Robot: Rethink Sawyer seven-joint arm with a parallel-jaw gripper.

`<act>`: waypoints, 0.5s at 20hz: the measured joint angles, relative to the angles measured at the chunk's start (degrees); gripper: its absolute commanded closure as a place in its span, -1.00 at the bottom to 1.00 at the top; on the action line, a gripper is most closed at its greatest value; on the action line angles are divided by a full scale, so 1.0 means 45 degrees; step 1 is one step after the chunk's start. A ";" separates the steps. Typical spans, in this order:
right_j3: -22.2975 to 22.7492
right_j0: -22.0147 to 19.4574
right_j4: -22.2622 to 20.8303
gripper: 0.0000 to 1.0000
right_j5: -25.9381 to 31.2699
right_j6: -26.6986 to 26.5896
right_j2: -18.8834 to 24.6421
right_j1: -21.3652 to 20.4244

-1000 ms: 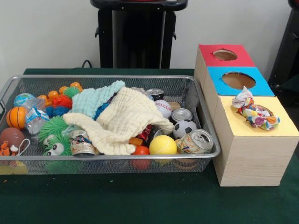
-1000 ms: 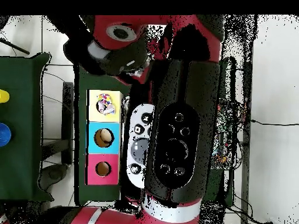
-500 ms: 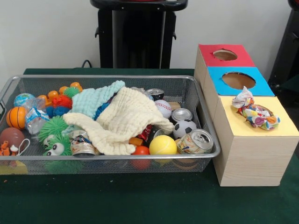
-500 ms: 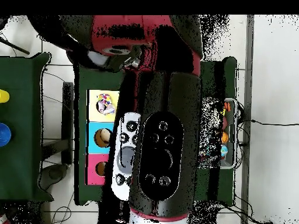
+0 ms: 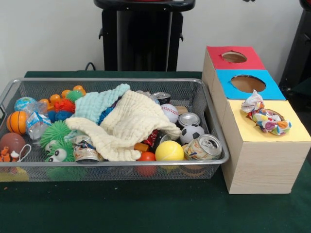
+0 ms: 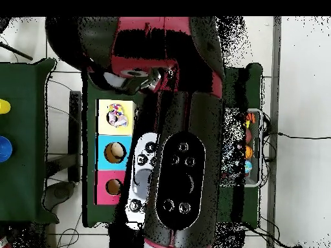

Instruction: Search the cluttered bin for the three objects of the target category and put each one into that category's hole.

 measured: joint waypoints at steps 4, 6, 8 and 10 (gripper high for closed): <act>0.0838 -0.0026 0.0052 -1.00 -0.0215 0.0000 0.0158 -0.0213; 0.1452 -0.0101 0.0073 -1.00 -0.0583 0.0000 0.0395 -0.0359; 0.1758 -0.0147 0.0073 -1.00 -0.0845 0.0000 0.0485 -0.0411; 0.2127 -0.0215 0.0071 -1.00 -0.1224 0.0000 0.0577 -0.0447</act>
